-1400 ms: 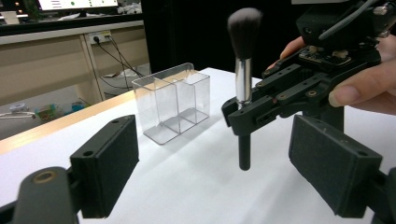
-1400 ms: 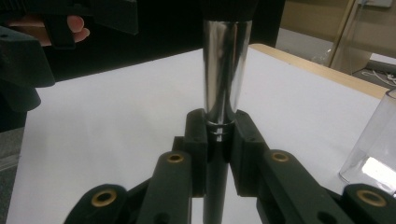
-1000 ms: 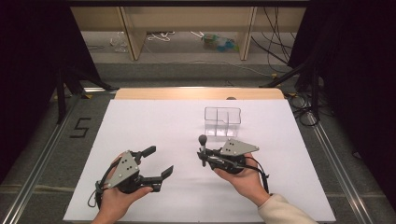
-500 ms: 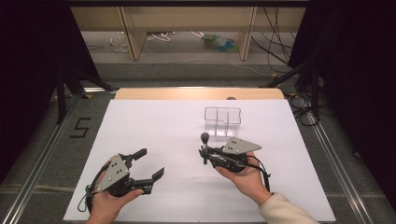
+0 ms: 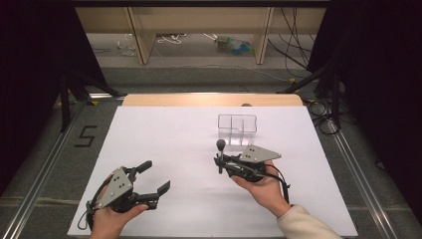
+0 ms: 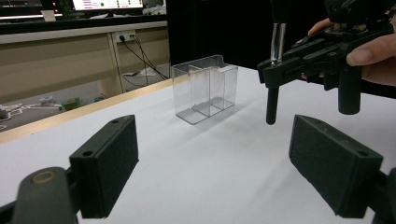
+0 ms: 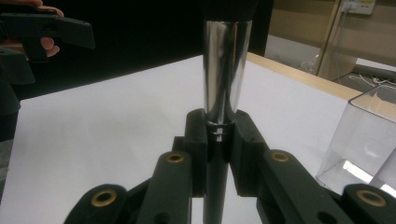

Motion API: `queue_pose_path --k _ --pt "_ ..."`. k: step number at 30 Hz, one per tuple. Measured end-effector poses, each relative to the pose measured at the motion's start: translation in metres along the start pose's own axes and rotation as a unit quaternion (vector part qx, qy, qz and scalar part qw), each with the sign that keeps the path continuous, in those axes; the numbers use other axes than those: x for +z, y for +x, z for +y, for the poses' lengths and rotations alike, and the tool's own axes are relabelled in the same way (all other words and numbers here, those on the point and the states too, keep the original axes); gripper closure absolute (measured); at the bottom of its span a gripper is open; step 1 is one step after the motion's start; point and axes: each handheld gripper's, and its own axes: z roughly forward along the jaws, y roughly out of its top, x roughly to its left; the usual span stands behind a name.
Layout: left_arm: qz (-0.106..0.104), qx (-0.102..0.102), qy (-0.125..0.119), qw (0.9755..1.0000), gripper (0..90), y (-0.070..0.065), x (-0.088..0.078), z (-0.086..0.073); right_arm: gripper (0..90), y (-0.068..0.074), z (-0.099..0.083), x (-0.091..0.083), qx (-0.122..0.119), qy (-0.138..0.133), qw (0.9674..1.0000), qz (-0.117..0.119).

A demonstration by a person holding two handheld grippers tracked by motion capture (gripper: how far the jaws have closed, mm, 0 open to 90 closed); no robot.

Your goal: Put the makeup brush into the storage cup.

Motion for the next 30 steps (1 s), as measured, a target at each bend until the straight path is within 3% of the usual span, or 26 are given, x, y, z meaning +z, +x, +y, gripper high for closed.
queue_pose_path --k 5,7,10,30 --pt "0.001 0.005 0.004 1.0 15.8 0.0002 0.0004 -0.0013 79.5 -0.0005 0.0002 -0.0001 0.001 -0.003 1.0 0.004" --pt "0.001 0.006 0.005 1.0 15.8 0.0 0.001 -0.0023 79.5 -0.0027 0.0003 -0.0004 -0.009 -0.008 0.9999 -0.003" --pt "0.001 0.001 0.007 1.0 15.8 -0.0006 0.0012 -0.0036 79.5 -0.0021 0.0003 -0.0009 0.002 -0.002 1.0 0.002" --pt "0.002 0.007 0.005 1.0 15.8 0.0006 0.0025 -0.0043 79.5 -0.0033 0.0008 -0.0002 0.005 -0.009 0.9999 0.004"
